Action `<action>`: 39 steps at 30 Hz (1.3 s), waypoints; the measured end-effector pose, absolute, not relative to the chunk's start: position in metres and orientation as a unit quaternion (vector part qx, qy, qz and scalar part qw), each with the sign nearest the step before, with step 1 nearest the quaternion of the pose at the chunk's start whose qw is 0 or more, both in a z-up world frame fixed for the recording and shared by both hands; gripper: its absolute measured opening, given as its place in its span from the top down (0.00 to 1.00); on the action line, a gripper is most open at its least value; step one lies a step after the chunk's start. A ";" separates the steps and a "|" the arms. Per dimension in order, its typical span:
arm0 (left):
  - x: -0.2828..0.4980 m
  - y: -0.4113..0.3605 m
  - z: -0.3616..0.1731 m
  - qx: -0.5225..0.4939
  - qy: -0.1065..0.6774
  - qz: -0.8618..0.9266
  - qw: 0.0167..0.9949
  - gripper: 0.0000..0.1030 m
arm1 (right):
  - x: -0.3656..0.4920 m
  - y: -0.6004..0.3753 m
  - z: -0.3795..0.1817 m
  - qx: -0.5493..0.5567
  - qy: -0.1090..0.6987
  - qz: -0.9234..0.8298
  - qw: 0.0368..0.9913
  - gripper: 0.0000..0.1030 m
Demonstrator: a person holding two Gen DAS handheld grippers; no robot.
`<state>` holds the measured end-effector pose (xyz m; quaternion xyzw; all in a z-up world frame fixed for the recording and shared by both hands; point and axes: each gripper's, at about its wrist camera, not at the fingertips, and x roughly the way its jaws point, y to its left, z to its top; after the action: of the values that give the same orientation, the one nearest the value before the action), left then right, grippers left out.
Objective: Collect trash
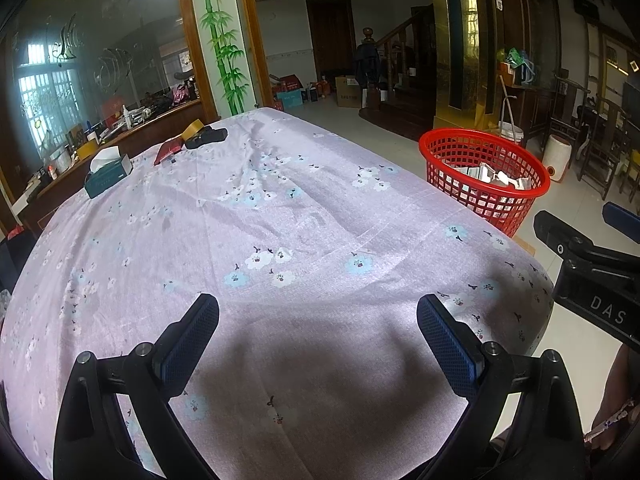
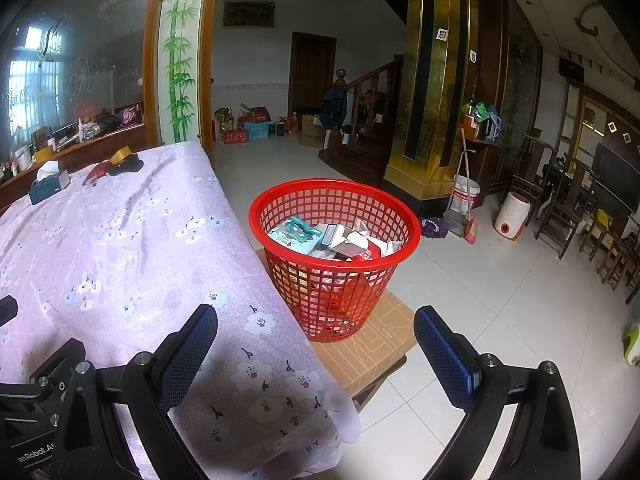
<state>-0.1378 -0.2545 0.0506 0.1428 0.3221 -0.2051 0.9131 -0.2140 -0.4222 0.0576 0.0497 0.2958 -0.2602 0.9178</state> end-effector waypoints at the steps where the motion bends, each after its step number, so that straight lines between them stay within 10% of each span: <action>1: -0.138 -0.255 0.050 0.143 0.322 -0.205 0.913 0.04 | -0.214 -0.422 0.058 0.049 0.295 -0.261 0.918 0.03; 24: -0.133 -0.244 0.045 0.124 0.335 -0.200 0.912 0.04 | -0.209 -0.420 0.061 0.045 0.294 -0.255 0.920 0.03; 39: -0.078 -0.089 0.034 0.045 0.407 -0.011 0.912 0.04 | -0.116 -0.308 0.066 0.008 0.374 -0.024 0.927 0.00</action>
<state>-0.0784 -0.0894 0.0344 0.0447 0.4074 -0.0111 0.9121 -0.1157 -0.3084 0.0658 0.0079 0.3744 -0.0240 0.9269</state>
